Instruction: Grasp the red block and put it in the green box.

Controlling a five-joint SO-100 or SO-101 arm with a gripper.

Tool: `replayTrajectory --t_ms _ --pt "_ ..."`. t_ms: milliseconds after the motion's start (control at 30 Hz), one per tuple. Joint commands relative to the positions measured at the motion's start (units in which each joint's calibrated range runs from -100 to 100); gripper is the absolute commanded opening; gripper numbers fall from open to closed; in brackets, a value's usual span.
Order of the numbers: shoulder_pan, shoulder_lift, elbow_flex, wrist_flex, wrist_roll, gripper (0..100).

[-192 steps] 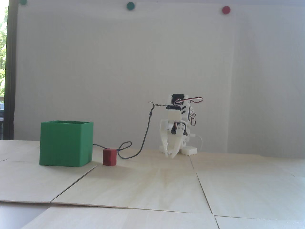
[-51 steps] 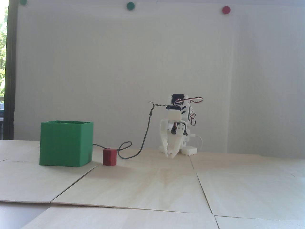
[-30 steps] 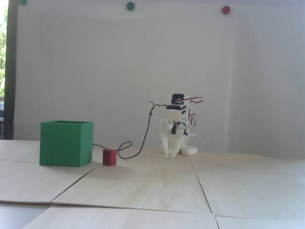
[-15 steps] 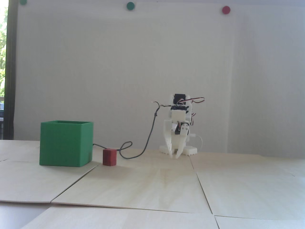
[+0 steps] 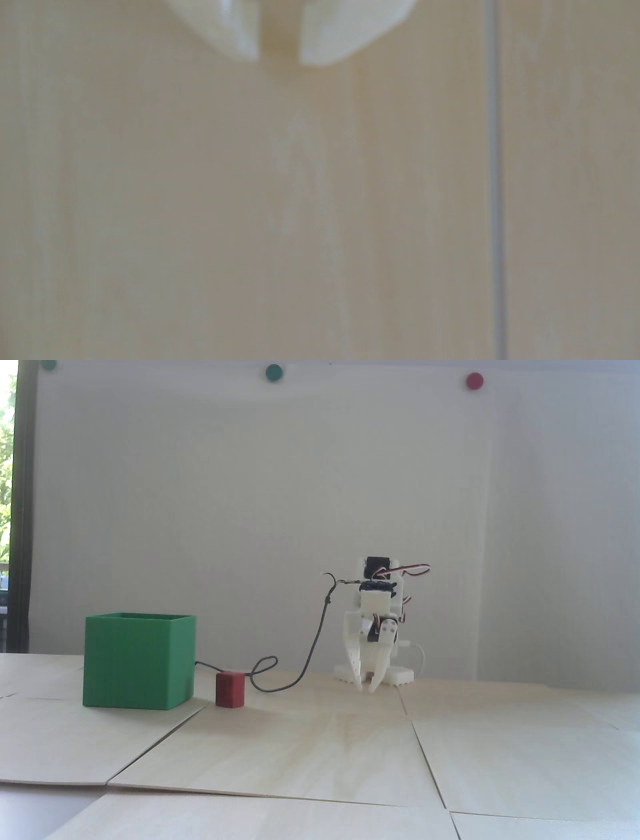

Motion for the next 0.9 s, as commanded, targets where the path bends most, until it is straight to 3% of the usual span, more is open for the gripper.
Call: replayTrajectory --t_ms 0,300,533,867 --pt "-0.41 -1.64 0.82 1.1 0.26 2" --pt "-0.41 -1.64 0.2 -2.52 -0.26 3" --pt "-3.06 -1.64 -8.23 -16.1 -10.15 4" --pt "-5.96 -1.72 -5.57 -16.86 -10.15 4"
